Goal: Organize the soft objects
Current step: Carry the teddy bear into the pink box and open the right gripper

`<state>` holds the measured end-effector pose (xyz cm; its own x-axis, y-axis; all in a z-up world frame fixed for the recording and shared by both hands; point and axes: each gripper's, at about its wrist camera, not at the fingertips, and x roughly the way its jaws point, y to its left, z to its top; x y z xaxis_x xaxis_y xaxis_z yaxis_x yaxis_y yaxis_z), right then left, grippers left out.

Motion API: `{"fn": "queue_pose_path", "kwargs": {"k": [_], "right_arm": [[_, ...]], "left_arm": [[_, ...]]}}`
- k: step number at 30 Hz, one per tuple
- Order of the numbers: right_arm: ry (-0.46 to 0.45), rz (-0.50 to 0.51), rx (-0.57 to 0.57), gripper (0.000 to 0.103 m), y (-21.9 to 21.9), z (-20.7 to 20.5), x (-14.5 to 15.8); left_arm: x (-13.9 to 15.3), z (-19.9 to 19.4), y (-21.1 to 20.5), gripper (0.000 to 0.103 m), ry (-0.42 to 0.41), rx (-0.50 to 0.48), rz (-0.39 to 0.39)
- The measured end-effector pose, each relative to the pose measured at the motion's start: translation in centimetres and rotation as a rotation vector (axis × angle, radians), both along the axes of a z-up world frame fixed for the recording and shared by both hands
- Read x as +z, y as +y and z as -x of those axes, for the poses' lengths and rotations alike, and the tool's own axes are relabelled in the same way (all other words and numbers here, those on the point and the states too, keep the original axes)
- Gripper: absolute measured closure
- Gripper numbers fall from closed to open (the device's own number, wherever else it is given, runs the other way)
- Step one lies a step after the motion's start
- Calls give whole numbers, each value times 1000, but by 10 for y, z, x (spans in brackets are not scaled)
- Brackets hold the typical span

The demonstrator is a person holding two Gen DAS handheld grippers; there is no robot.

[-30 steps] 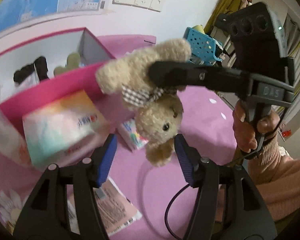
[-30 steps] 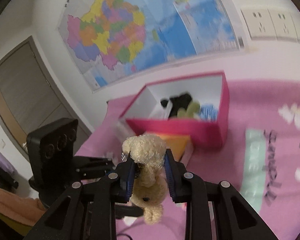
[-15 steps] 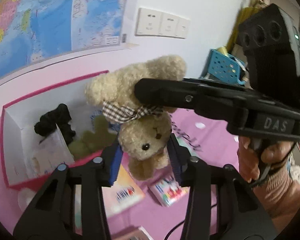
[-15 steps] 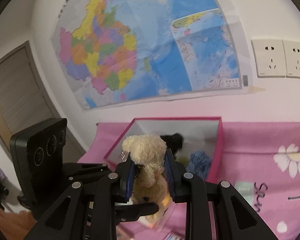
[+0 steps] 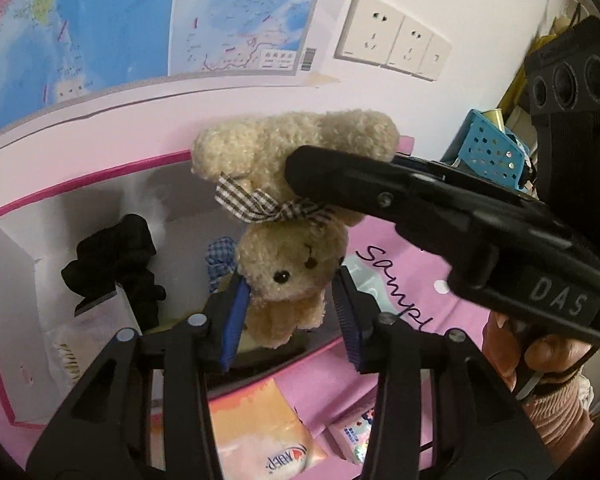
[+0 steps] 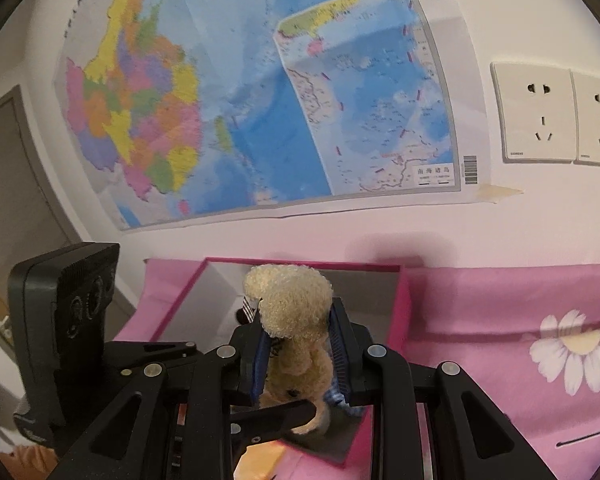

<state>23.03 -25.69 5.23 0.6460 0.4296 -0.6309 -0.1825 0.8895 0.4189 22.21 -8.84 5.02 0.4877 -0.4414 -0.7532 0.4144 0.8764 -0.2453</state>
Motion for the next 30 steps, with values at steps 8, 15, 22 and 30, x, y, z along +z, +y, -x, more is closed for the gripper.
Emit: {"fn": "queue_pose_path", "kwargs": {"k": [8,15,22,30], "right_arm": [[52,121,-19,73,10,-21,-15],[72,187,-81,55,11,-32,-23],[50,159,-85,53,8,-19,-16],[3,20,-30,52,-4,35,9]], "left_arm": [[-13,-10,-1,58,50,26,-6],[-18,-10,9,55,67,65,-7],[-15,1,15,55,43,79,-1],[1,49,21,55,-38,5,29]]}}
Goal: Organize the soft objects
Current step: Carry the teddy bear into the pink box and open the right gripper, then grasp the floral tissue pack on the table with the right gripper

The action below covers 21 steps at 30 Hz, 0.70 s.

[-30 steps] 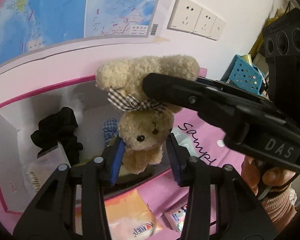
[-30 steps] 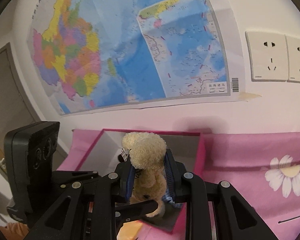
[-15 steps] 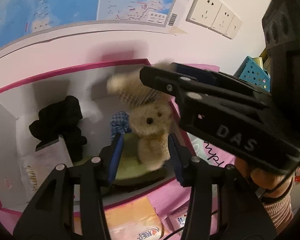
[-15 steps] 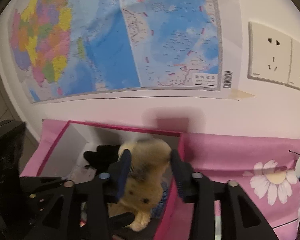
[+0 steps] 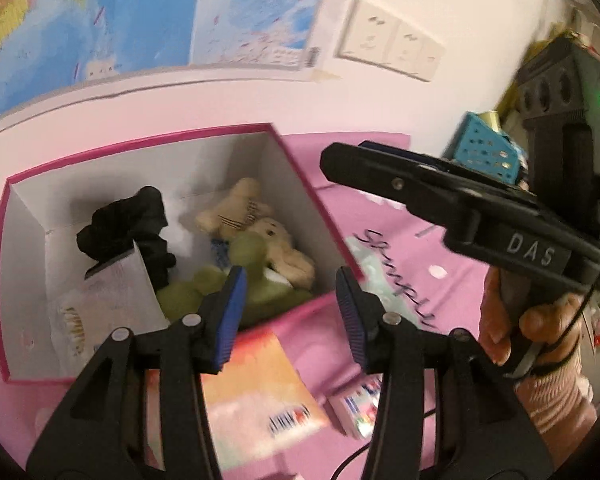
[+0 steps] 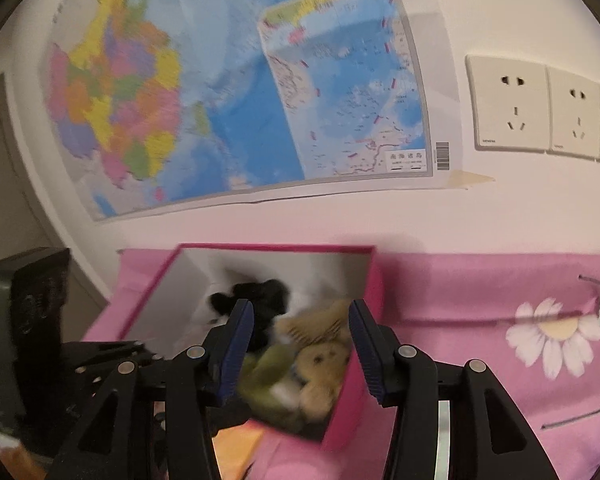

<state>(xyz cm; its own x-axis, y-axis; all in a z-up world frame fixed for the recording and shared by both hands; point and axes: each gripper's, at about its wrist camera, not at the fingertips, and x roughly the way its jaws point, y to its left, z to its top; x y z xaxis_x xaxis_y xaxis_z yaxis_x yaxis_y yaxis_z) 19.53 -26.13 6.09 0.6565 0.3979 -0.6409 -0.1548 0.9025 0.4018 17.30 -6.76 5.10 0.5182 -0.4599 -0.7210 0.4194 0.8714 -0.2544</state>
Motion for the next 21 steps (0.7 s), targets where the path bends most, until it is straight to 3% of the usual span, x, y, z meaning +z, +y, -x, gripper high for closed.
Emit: {"fn": "queue_pose_path", "kwargs": {"k": [5,10,16,21], "right_arm": [[-8,-53,39,47,-6,43,4],[40,-73,42,46,-10,79,-13],[163,-90,-15,46,-21,117,-60],[245,-128,-58,46,-28,133,-92]], "left_arm": [[5,39,1,55,-54,-79,11],[-8,72,0,54,-49,-136,11],[-40,92,-23,54,25,-197,-6],[-67,90,-33,54,97,-176,-15]]}}
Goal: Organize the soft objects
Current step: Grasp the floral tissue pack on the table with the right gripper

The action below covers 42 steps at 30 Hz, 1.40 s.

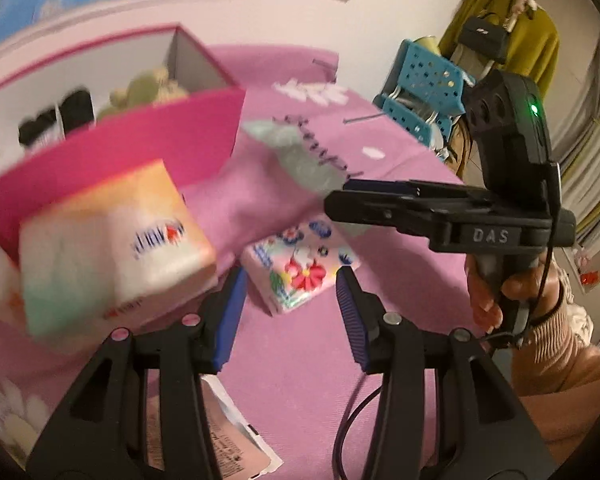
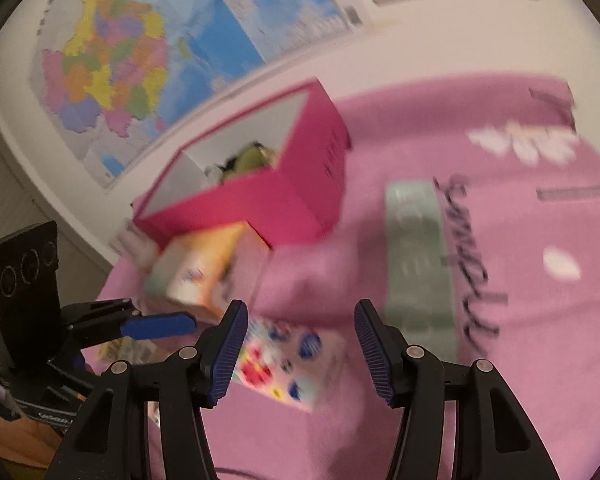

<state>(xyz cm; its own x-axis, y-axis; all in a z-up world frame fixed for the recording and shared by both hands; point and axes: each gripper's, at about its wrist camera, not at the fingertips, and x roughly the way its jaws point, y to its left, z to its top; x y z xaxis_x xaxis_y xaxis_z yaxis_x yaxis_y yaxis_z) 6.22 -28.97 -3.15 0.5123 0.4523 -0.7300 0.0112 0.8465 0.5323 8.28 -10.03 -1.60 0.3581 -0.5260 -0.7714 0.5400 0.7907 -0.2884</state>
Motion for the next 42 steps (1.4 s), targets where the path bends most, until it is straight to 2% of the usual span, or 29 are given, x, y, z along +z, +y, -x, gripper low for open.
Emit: {"fn": "queue_pose_path", "kwargs": {"k": [4,12,19,27,42], "right_arm": [[32,-25,-5,46,0,6,-14],[38,-41,12,47,7,12,-22],[40,-61,19,65,11,15,-26],[7,-29,27,66,17,21,-10],[-86,-21,58,66,29,21,28]], "left_arm": [[-15,-6,-6,54,40,11,-23],[-31,-9,-8,55,95,35,-22],[-35,-11,-13,60,128,28,7],[-24,-3,-14,60,98,26,7],[18,12,1,60,-19,50,27]]}}
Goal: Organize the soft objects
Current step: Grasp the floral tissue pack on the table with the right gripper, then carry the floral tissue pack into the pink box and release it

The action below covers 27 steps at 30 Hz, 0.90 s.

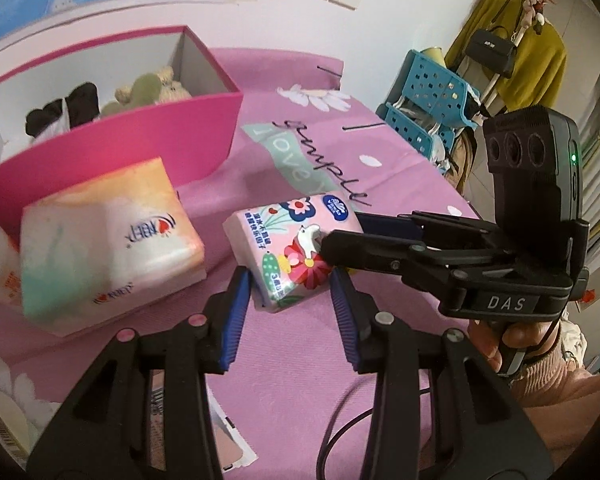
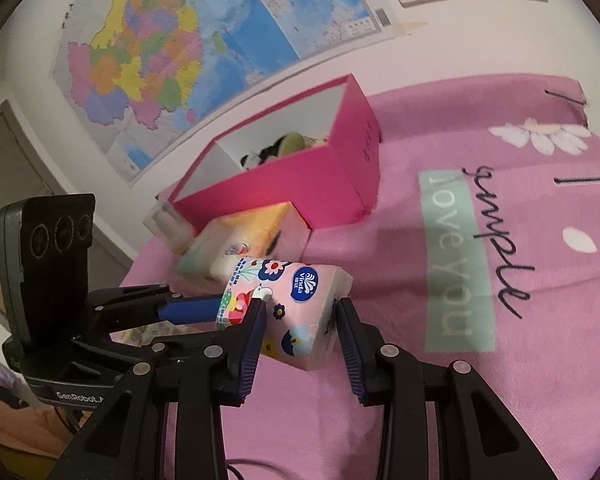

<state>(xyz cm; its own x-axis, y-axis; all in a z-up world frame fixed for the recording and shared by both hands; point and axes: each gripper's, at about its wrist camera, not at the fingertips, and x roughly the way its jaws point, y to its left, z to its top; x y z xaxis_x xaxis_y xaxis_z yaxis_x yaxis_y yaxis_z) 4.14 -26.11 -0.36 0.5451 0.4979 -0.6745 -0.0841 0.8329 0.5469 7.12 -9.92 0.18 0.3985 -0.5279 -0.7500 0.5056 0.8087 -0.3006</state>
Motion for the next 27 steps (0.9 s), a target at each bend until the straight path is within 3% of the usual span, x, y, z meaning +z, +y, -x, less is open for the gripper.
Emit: {"fn": "queue_pose_path", "kwargs": {"k": [27], "right_arm": [[-126,15,47,66,16,-45,42]], "left_arm": [[52,-16,28,60,-147,85,1]]}}
